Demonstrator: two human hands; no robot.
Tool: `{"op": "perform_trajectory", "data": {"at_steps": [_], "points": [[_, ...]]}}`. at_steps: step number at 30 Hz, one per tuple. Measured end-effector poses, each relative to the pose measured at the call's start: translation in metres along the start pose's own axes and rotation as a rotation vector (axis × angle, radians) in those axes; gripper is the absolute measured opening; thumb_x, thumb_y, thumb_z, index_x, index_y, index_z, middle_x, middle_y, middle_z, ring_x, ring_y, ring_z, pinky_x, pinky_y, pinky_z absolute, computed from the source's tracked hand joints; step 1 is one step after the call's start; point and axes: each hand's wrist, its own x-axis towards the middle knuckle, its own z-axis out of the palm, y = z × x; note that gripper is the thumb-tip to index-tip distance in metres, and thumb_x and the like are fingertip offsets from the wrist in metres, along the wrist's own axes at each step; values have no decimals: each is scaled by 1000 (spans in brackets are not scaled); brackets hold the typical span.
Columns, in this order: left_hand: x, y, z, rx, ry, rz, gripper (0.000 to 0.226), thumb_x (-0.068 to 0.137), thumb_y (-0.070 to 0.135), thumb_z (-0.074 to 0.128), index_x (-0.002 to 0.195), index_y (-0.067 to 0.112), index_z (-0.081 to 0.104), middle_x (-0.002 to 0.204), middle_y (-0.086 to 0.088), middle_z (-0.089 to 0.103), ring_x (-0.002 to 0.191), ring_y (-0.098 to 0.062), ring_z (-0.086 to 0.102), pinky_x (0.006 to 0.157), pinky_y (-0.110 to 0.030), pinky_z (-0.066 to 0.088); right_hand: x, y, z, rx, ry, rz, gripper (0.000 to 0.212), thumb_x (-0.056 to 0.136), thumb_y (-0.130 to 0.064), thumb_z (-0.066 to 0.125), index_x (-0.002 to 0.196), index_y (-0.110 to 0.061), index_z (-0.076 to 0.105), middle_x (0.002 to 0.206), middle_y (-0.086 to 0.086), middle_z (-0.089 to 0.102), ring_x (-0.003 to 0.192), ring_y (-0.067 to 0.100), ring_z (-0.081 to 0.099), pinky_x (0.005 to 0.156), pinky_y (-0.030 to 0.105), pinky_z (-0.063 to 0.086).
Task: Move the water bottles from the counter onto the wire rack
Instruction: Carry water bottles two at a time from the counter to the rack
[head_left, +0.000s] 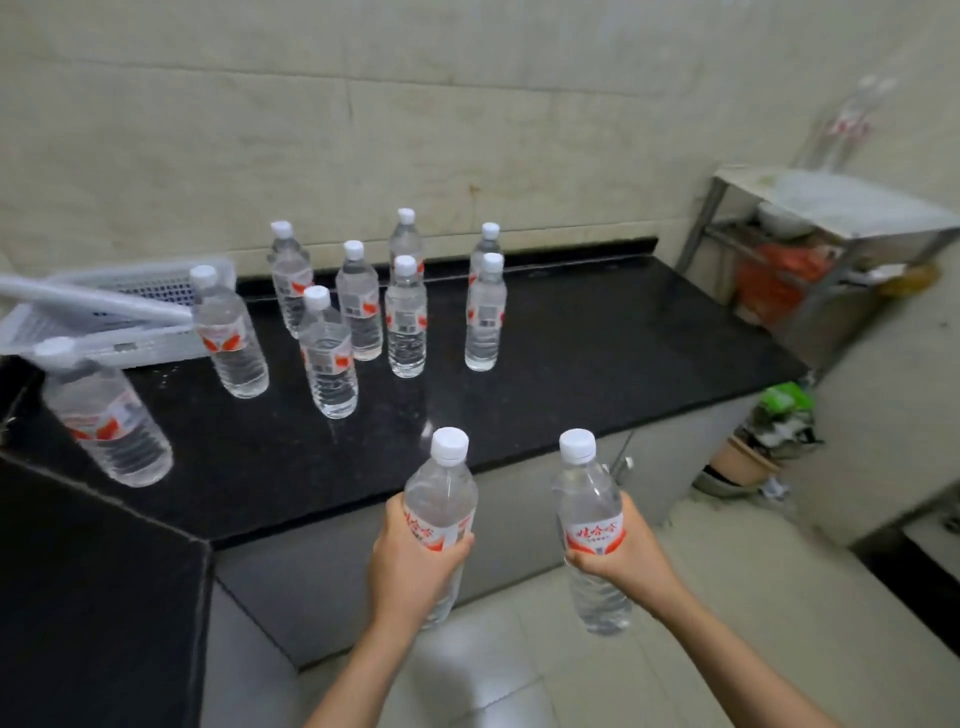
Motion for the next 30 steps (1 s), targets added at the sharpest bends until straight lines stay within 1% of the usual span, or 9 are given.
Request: {"op": "perform_trajectory", "data": {"at_steps": [5,7,12,14,16,18,20,25,30], "points": [[-21,43,80,42,-78,79,63,58,31,81,111,22,48,101,-1,66,96,-27,61,84,-35,48,-7,48,-84,60,97,3,60,57,9,77,104,-12,49,90,2,64,80,12,61,76,29,49],[-31,58,111,45,-84,105,62,57,31,81,109,24,48,95,4,63,92,-23,61,80,-31,46,-7,66,-115,79,110,4,63,56,8,77,109,-10,49,93,4,66,84,16,62,79,33,49],[-54,90,188,-2,-108,148,59,57,27,83,102,31,45,83,12,59,78,-15,56,72,-26,41,-4,101,-189,122,183,2,64,56,2,80,107,-22,48,92,-10,64,83,3,62,68,8,47],[-58,100,213,-29,-139,162,60,56,23,84,99,33,44,80,21,57,75,-10,57,69,-26,42,-5,112,-217,161,225,11,65,56,1,80,108,-22,47,94,-9,64,86,2,62,70,10,48],[-60,113,239,-22,-179,182,60,55,22,84,99,32,45,80,24,56,75,-9,57,70,-27,42,-10,126,-245,206,291,33,65,54,-3,81,108,-20,49,96,-5,65,89,11,64,78,22,50],[-58,130,266,-4,-207,221,58,56,22,83,98,32,45,80,24,55,75,-14,58,70,-29,43,-14,139,-273,248,369,49,63,54,-3,82,103,-26,50,97,-4,65,90,13,64,82,28,50],[-54,148,297,2,-247,269,57,58,21,82,97,31,42,79,23,53,78,-18,56,72,-30,43,-14,151,-299,261,446,68,62,56,1,81,99,-31,49,96,-11,64,89,6,63,79,23,48],[-42,181,378,-33,-354,299,56,58,22,82,98,29,43,85,11,56,84,-20,57,79,-34,46,-12,173,-361,175,567,134,68,58,-8,82,111,-28,44,94,-19,60,88,6,60,75,21,45],[-21,213,474,-82,-447,302,56,60,21,82,98,26,42,94,2,57,83,-22,54,74,-33,42,12,189,-440,40,676,171,73,57,-11,82,114,-32,41,94,-23,56,88,5,58,76,20,43]]}}
